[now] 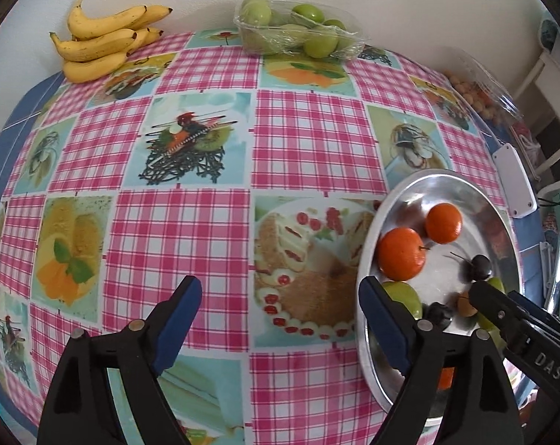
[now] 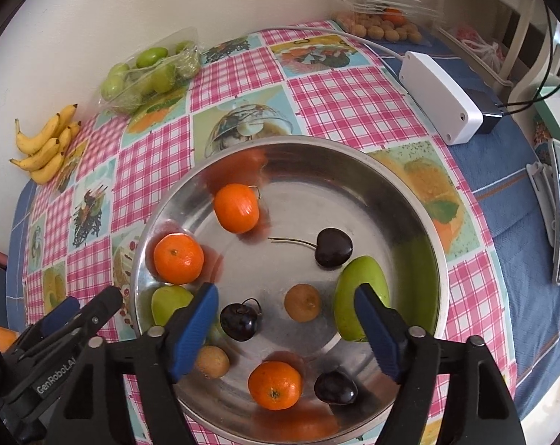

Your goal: Organize fruits

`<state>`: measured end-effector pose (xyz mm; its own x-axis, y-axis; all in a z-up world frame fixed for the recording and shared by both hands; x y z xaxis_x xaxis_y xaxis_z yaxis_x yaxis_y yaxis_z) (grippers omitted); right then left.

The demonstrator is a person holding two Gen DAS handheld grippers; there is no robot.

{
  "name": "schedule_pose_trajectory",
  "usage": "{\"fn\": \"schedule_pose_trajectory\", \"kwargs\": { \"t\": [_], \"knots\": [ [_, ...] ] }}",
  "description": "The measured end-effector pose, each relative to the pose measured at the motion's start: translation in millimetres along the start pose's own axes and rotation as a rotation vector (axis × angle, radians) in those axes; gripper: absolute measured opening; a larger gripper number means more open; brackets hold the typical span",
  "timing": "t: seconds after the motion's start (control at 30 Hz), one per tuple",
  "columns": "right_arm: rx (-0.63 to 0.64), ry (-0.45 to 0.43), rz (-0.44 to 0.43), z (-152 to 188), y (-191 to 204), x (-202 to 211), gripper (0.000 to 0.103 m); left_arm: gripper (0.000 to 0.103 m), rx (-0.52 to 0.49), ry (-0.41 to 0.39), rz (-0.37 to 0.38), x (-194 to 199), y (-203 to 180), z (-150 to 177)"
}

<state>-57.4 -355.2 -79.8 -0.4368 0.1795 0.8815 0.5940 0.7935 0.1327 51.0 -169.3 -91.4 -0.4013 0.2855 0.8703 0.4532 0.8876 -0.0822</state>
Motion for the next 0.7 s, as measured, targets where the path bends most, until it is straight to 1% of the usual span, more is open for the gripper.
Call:
{"fn": "schedule_pose_trajectory", "kwargs": {
  "t": [0.03,0.1,0.2,0.23,0.3,0.33,0.43,0.7],
  "knots": [
    [0.006,-0.002,0.001,-0.2,0.7,-0.1,0.088,0.088,0.003,-0.002,-0.003,-0.4,1.5,-0.3],
    [0.016,-0.005,0.003,-0.7,2.0,-0.5,0.091,0.088,0.01,0.001,-0.005,-1.6,3.4,-0.3],
    [0.028,-0.005,0.012,0.1,2.5,-0.9,0.092,0.088,0.014,0.004,-0.011,-3.2,5.5,-0.1],
    [0.031,-0.005,0.015,0.3,2.3,-1.2,0.094,0.088,0.014,0.0,-0.018,-3.2,7.0,-0.3],
    [0.033,-0.007,0.015,-0.1,2.3,-1.5,0.097,0.091,0.011,-0.005,-0.028,-3.1,8.8,-0.4],
    [0.033,-0.01,0.012,-0.4,2.3,-1.1,0.098,0.096,0.011,-0.008,-0.031,-3.1,9.5,-0.4],
    [0.03,-0.017,0.008,-1.7,2.4,-0.4,0.102,0.097,0.012,-0.016,-0.049,-3.7,14.5,-0.4],
    [0.042,-0.025,0.001,-2.5,4.9,-0.2,0.103,0.097,0.023,-0.044,-0.062,0.0,22.1,-1.4]
  ]
}}
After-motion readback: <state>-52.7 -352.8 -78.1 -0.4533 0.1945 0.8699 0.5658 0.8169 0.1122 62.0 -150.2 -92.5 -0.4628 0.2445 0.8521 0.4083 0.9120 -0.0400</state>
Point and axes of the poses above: each gripper's, at about its wrist camera, not at the fingertips, and x roughly against the way its jaws point, y to its left, z to its underside, the point moved 7 cm from there along -x, roughly the way its jaws point, and after that the axes turned 9 degrees about -y, right-handed, at the moved point
